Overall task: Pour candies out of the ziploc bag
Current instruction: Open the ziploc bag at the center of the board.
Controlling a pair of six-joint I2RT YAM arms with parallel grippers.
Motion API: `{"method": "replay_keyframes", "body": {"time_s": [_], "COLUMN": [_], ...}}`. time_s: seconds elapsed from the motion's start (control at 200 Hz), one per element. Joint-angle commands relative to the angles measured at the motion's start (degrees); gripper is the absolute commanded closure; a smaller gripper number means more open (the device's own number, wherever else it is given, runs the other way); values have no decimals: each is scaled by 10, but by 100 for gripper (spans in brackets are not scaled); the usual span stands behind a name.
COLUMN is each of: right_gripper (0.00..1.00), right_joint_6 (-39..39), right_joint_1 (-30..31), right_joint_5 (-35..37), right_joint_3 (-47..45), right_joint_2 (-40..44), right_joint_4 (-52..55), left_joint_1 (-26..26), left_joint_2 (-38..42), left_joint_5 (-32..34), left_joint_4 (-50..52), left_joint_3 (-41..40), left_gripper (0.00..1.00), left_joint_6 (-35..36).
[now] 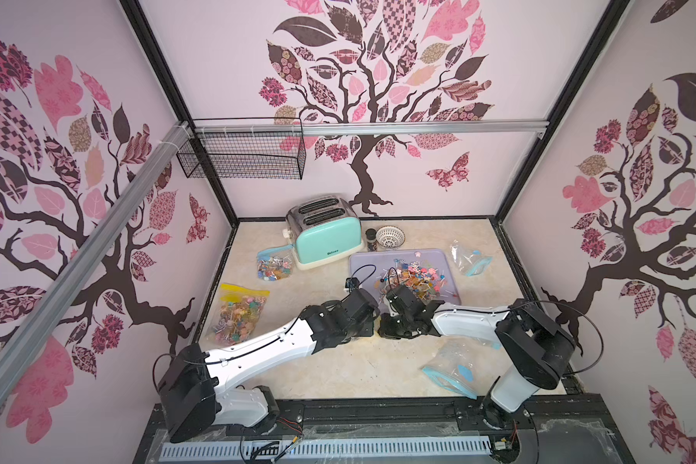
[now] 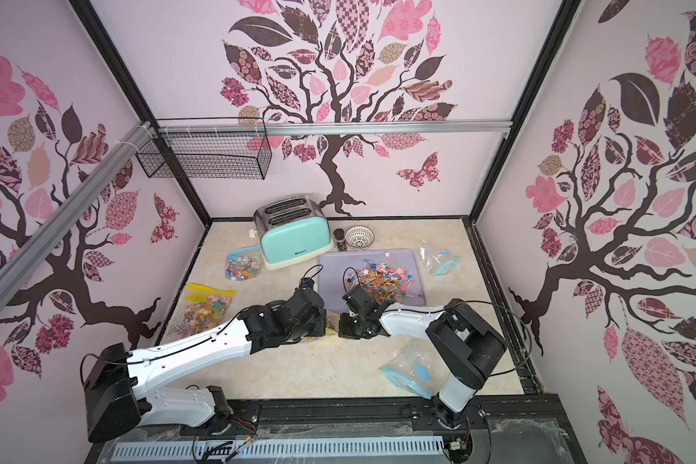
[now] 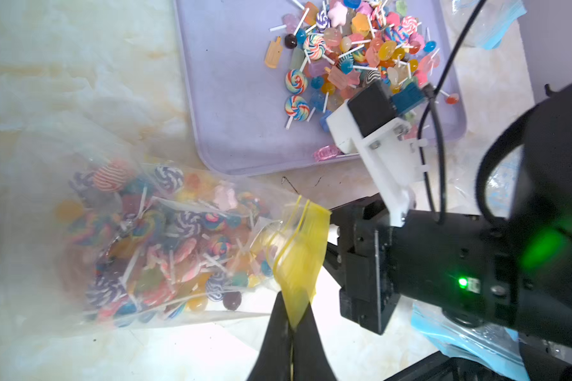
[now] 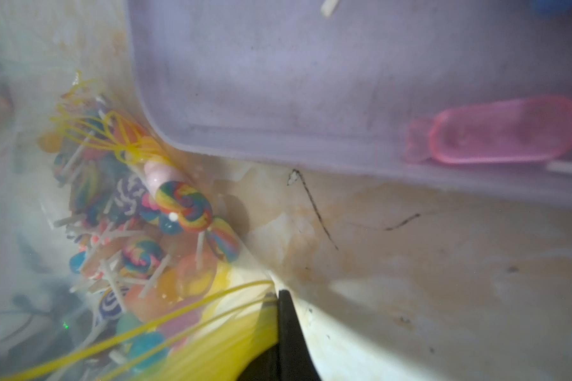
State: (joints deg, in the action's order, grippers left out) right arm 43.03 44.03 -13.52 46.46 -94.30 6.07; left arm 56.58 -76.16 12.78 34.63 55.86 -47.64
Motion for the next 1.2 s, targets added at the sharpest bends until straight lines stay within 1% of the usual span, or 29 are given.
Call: {"method": "replay_keyframes", "body": {"time_s": [0.0, 0.035, 0.125, 0.165, 0.25, 0.315, 0.36, 0.425, 0.51, 0.58, 0.665, 0.91, 1.02, 1.135, 1.195], "right_gripper": [100, 100, 89, 81, 56, 41, 34, 27, 22, 19, 17, 15, 19, 22, 24], "right_joint_6": [-11, -12, -11, -11, -7, 8, 27, 63, 118, 165, 202, 246, 246, 241, 238], "right_joint_1": [-5, -6, -15, -19, -23, -24, -25, -25, -25, -24, -22, -3, -3, -3, -3], "right_joint_5": [39, 40, 33, 26, 15, -4, -21, -54, -102, -133, -163, -184, -189, -192, -193], "right_joint_3": [13, 11, 8, 9, 15, 14, 8, -5, -26, -42, -46, -39, -32, -32, -35], "right_joint_2": [17, 23, 52, 74, 134, 173, 194, 206, 199, 185, 163, 99, 82, 73, 71], "right_joint_4": [52, 54, 63, 69, 84, 77, 56, 18, -48, -105, -144, -209, -218, -221, -221], "left_joint_1": [5, 7, 12, 14, 16, 18, 20, 20, 20, 20, 20, 21, 20, 20, 20], "left_joint_2": [-8, -11, -15, -18, -26, -34, -39, -45, -48, -48, -46, -42, -31, -6, 10], "left_joint_5": [11, 12, 12, 9, 4, -3, -6, -10, -11, -12, -10, -13, -17, -9, 6], "left_joint_4": [36, 42, 47, 43, 41, 35, 32, 28, 24, 22, 21, 8, 8, 26, 45], "left_joint_3": [25, 30, 35, 35, 35, 34, 33, 34, 33, 34, 34, 33, 29, 28, 28], "left_gripper": [100, 100, 100, 100, 100, 100, 100, 100, 100, 100, 100, 100, 100, 55, 37], "left_joint_6": [20, 21, 23, 24, 23, 22, 22, 21, 20, 20, 21, 30, 42, 59, 64]}}
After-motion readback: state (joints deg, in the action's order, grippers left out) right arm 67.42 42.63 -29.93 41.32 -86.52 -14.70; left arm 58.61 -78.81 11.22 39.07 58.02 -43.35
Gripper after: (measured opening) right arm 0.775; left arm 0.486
